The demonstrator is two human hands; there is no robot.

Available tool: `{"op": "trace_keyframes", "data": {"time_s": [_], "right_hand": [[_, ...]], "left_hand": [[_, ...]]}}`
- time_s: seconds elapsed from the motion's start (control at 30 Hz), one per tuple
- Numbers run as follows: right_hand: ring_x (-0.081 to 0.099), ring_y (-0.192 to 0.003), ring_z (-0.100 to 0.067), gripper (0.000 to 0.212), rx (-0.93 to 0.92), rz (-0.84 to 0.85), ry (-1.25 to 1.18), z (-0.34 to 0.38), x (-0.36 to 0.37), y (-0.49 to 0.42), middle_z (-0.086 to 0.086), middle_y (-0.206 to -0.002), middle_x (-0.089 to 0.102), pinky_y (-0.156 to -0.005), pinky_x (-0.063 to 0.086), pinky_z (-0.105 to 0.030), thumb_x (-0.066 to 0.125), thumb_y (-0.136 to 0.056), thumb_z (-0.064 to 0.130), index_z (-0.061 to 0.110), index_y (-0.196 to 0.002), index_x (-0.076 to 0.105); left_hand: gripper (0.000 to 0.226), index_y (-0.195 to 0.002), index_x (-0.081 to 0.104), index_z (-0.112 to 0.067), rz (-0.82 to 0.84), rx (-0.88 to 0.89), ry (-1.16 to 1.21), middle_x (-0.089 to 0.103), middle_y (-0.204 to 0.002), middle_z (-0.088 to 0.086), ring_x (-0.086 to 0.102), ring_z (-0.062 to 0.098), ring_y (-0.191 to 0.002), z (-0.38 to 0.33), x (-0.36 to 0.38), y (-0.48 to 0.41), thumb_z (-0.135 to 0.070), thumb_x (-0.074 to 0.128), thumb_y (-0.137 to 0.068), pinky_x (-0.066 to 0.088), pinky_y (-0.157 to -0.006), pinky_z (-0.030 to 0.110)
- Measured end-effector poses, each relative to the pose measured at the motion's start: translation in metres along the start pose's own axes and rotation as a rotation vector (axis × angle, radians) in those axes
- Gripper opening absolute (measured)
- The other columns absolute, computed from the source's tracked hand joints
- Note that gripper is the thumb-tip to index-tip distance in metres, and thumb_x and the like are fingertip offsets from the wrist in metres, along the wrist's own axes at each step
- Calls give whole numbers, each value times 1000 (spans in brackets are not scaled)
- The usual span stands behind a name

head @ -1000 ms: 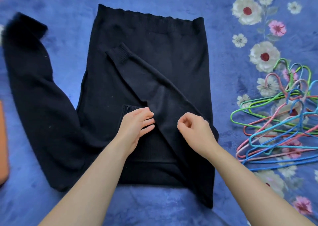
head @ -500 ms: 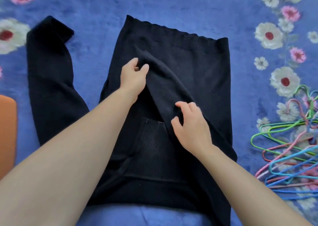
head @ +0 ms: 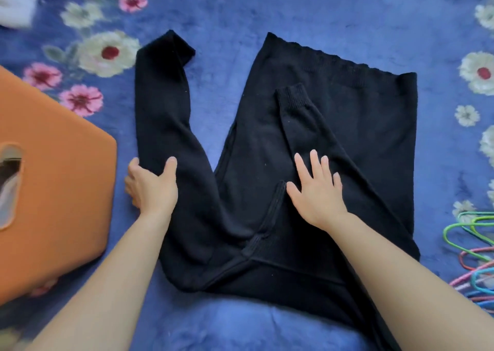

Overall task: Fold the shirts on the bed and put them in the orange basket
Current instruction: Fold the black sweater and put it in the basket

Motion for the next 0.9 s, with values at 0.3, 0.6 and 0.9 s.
{"op": "trace_keyframes", "data": {"time_s": [0.3, 0.6, 0.9], "right_hand": [[11, -146, -19, 57, 10, -39, -255, 7, -22, 8, 1, -159, 14, -115, 16, -41, 45, -97, 37, 23, -149, 29], [50, -106, -10, 37, -8, -221, -956, 4, -58, -7, 3, -118, 52, -85, 39, -21, 67, -84, 26, 19, -119, 55], [49, -99, -26, 32, -222, -513, -105, 53, -81, -50, -5, -113, 53, -75, 34, -33, 40, -95, 14, 16, -126, 47]], "left_hand": [[40, -128, 59, -24, 92, 882, -22, 69, -109, -5, 62, 13, -100, -101, -6, 82, -17, 56, -89, 47, -87, 24], [82, -150, -5, -39, 617, 951, -823, 42, -96, -1, 55, 21, -86, -11, 83, 140, -16, 45, -90, 39, -67, 30], [101, -142, -28, -40, 632, 885, -1080, 39, -91, -1, 45, 19, -73, 9, 60, 140, -6, 46, -81, 37, -62, 28]]}}
Point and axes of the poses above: each hand's wrist, its own y-axis away from the middle knuckle, its own x-axis out of the palm, z = x × y, the point moved 5 cm from there along -y, towards the middle knuckle
